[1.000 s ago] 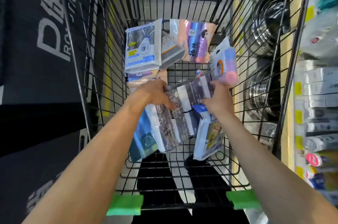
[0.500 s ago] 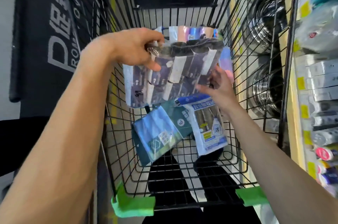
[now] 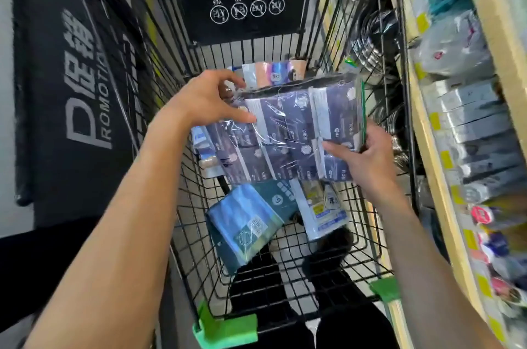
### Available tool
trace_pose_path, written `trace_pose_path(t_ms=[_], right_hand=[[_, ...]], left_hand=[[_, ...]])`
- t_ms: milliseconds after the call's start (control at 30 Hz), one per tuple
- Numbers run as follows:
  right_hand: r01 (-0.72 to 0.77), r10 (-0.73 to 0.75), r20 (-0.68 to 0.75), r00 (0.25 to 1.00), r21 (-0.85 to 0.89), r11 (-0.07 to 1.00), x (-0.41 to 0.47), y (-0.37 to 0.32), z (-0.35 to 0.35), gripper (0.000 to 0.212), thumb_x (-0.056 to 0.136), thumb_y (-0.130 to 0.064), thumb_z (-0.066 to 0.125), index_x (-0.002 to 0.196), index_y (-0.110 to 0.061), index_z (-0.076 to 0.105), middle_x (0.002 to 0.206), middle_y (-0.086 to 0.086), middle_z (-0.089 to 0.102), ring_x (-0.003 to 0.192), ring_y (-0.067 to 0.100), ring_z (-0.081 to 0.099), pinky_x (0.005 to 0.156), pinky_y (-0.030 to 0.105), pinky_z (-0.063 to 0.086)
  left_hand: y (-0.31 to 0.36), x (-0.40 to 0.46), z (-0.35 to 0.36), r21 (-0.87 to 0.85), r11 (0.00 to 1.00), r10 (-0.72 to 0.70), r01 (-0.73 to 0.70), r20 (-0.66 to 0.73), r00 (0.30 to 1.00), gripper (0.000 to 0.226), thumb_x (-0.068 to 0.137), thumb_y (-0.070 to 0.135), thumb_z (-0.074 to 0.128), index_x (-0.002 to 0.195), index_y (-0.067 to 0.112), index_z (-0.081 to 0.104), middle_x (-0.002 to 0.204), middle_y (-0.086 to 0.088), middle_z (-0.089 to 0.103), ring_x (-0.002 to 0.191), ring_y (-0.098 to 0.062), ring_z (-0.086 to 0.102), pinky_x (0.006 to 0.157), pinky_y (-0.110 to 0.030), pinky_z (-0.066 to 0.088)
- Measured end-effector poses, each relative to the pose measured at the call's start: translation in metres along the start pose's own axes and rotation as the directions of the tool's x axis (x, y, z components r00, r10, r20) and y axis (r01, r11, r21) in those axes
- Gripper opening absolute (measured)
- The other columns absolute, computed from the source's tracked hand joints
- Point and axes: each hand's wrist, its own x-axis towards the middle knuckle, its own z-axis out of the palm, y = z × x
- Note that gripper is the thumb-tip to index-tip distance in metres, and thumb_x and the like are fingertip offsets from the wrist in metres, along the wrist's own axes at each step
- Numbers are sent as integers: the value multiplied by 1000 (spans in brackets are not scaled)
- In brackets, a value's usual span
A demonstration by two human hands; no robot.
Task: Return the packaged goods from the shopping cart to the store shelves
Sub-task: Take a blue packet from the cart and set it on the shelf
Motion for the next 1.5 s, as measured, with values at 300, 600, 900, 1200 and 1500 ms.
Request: trace_pose_path(t_ms=[300, 600, 900, 1200, 1500], right_hand=[[-29, 56, -302, 952, 94, 995, -75, -2, -36, 94, 52, -67, 87, 131, -24, 57, 132, 5, 62, 122, 26, 60, 99, 55, 51], [138, 41, -686, 727, 204, 969, -159, -52, -145, 32, 80, -29, 81, 109, -20, 68, 93, -17, 70, 88, 3, 67, 82, 25, 55], [80, 43, -808, 588, 110, 991, -211, -86, -288, 42, 70, -41, 67, 109, -26, 63, 110, 5, 66, 104, 25, 63, 93, 43, 52], [94, 199, -958, 207, 222, 971, -188, -102, -348, 56, 78, -31, 82, 124, -15, 53, 121, 3, 57, 115, 23, 55, 98, 37, 47], [125, 128, -967, 221, 158, 979, -148, -100, -375, 73, 85, -11, 74, 149, -15, 39, 124, -17, 50, 123, 12, 46, 97, 19, 37]], left_hand=[[19, -29, 60, -621, 745, -316, 243, -8, 949, 52, 91, 65, 50, 117, 21, 61, 110, 0, 68, 93, -21, 64, 79, -31, 51], [179, -75, 62, -406, 913, 168, -45, 272, 947, 40, 85, 4, 72, 112, 27, 55, 90, 12, 73, 73, -11, 66, 67, -33, 49], [386, -93, 118, -166, 863, 505, -477, 280, 817, 61, 87, -3, 68, 135, 27, 46, 92, -4, 64, 76, -15, 61, 51, -17, 53], [477, -54, 140, -103, 800, 573, -591, 424, 701, 84, 77, -2, 78, 145, 30, 42, 100, -1, 67, 97, -22, 67, 89, -40, 54], [539, -4, 171, -243, 687, 725, -685, 293, 623, 93, 78, -8, 76, 154, 17, 29, 121, -4, 57, 89, -8, 61, 52, -13, 53]])
